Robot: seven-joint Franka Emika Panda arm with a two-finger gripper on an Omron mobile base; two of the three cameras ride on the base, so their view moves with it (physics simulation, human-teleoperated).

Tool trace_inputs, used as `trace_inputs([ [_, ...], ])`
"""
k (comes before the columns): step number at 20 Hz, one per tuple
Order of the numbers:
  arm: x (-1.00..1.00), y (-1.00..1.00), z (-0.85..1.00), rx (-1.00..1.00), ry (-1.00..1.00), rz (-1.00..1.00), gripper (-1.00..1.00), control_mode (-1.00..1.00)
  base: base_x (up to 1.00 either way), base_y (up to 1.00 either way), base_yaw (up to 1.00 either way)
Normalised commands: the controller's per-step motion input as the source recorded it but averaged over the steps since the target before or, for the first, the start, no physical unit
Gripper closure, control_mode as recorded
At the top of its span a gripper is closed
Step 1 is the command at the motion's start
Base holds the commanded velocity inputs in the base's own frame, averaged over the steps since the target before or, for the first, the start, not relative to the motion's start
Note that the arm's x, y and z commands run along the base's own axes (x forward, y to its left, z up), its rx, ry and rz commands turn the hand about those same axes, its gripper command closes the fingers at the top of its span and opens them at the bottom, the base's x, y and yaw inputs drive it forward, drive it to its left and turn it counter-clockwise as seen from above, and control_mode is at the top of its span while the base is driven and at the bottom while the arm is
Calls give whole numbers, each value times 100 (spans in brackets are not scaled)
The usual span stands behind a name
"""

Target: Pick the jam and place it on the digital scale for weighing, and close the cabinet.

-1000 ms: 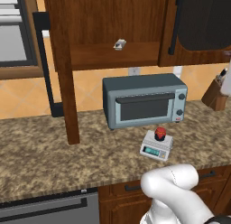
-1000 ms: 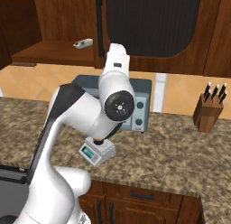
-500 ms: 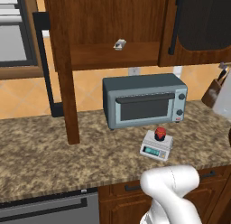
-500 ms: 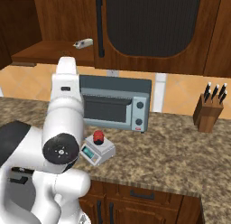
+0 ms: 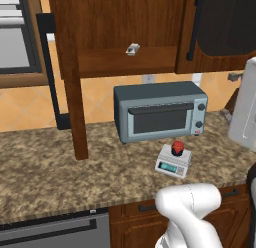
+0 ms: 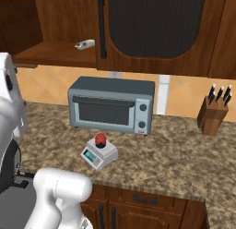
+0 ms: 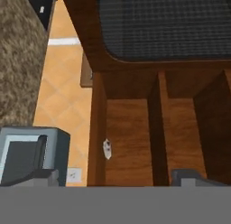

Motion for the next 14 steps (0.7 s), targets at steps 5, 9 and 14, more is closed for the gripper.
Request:
trace_inputs([
  [5,-37,100,-60,6,-31,-16,-100,-100,0,0,0],
  [9,-34,100,-72,10,-36,-19,-100,-100,0,0,0],
  [14,-5,100,-98,7,-33,-16,-100,-100,0,0,0],
])
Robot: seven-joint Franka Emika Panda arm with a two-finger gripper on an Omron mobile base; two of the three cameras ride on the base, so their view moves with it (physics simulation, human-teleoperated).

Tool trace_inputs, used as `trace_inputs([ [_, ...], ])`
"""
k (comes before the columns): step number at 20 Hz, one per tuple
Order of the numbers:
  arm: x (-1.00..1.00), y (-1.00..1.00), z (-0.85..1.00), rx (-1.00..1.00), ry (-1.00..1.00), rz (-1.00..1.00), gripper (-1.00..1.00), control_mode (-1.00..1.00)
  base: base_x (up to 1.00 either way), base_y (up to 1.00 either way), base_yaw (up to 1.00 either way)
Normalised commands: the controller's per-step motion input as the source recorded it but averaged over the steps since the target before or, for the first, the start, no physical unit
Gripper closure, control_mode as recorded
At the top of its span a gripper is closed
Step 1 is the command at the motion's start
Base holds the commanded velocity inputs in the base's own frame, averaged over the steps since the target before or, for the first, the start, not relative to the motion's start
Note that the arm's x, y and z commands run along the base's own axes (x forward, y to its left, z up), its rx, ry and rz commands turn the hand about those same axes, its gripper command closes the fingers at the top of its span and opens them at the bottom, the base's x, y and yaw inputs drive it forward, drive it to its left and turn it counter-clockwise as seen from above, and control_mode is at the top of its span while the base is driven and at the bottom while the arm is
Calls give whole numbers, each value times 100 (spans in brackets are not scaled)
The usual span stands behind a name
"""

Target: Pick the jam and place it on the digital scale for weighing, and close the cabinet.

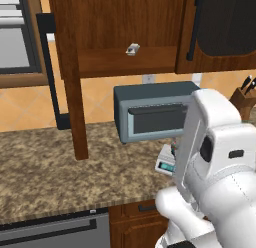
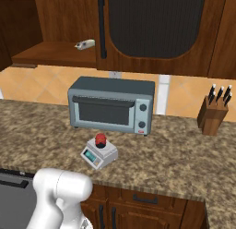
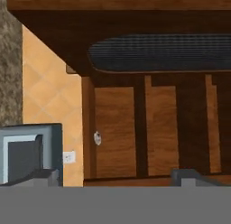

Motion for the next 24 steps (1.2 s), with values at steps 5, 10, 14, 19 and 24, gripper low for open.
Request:
trace_inputs([
  [5,14,94,-100,0,-22,-5,-100,-100,0,0,0],
  [10,-19,82,-65,-6,-36,-4,-100,-100,0,0,0],
  [14,-8,95,-34,-2,-26,-8,-100,-100,0,0,0],
  [19,68,79,-49,1,-11,-12,-100,-100,0,0,0],
  [24,100,36,-63,0,-11,-6,-100,-100,0,0,0],
])
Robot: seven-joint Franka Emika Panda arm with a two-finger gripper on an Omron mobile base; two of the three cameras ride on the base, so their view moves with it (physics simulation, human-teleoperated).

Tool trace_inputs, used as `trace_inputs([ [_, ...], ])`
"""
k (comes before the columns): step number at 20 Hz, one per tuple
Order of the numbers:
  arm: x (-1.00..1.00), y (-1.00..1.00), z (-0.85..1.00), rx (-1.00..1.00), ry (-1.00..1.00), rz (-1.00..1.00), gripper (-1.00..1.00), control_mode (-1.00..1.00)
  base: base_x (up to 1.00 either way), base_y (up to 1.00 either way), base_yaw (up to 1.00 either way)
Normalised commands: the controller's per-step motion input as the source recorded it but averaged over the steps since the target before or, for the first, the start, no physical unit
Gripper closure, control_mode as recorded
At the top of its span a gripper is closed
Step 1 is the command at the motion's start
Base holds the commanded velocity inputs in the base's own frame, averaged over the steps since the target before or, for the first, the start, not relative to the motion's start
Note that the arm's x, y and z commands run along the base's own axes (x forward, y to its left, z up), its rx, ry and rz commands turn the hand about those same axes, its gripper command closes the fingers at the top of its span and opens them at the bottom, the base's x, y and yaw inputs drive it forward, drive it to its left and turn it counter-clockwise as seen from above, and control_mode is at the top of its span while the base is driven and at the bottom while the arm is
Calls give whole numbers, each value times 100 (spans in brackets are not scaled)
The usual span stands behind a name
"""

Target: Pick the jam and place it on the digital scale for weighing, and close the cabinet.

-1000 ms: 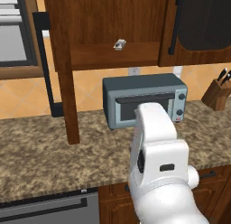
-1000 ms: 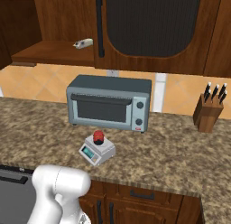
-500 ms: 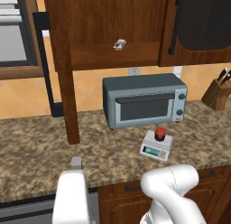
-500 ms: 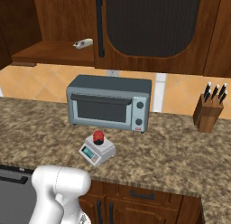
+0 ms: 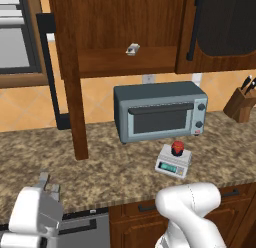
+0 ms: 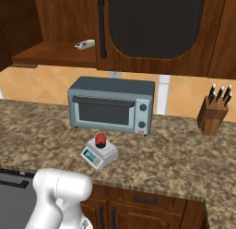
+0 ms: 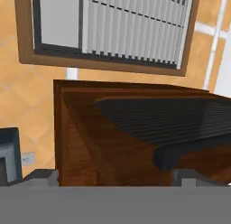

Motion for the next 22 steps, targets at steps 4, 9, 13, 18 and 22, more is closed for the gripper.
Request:
trace_inputs([
  [4,100,34,-64,3,-23,-12,-100,-100,0,0,0],
  [9,94,25,-17,12,-29,-20,-100,-100,0,0,0],
  [13,42,0,59,17,5,-13,-100,-100,0,0,0],
  [18,23,-26,62,10,13,-7,-100,-100,0,0,0],
  [22,70,-99,7,15,17,0,-100,-100,0,0,0],
])
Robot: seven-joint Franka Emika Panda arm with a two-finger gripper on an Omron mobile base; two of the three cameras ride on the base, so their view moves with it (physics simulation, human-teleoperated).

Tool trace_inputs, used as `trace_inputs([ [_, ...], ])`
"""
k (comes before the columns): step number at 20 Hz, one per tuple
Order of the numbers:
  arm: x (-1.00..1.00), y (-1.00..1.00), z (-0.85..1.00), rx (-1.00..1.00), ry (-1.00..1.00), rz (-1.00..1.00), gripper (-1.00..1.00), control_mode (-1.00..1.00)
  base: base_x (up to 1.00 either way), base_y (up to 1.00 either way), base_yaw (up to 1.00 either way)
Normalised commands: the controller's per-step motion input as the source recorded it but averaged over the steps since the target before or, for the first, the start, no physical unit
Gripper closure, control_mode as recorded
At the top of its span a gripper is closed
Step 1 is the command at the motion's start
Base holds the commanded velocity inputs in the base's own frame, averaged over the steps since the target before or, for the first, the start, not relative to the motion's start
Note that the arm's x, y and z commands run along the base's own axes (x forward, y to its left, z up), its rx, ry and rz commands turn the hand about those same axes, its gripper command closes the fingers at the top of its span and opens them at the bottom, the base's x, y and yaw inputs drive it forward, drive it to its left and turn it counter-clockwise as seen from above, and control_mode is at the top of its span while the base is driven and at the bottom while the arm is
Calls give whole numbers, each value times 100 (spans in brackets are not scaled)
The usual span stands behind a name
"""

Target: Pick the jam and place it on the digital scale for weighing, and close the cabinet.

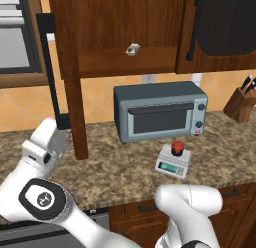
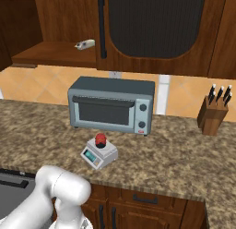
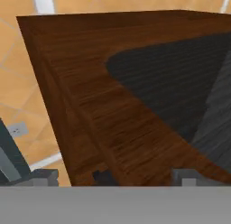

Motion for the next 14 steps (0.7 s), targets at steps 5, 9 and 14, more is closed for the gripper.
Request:
trace_inputs([
  [5,22,-100,11,22,4,0,-100,-100,0,0,0],
  [9,0,-100,37,27,13,0,-100,-100,0,0,0],
  [14,0,-100,78,24,34,0,-100,-100,0,0,0],
])
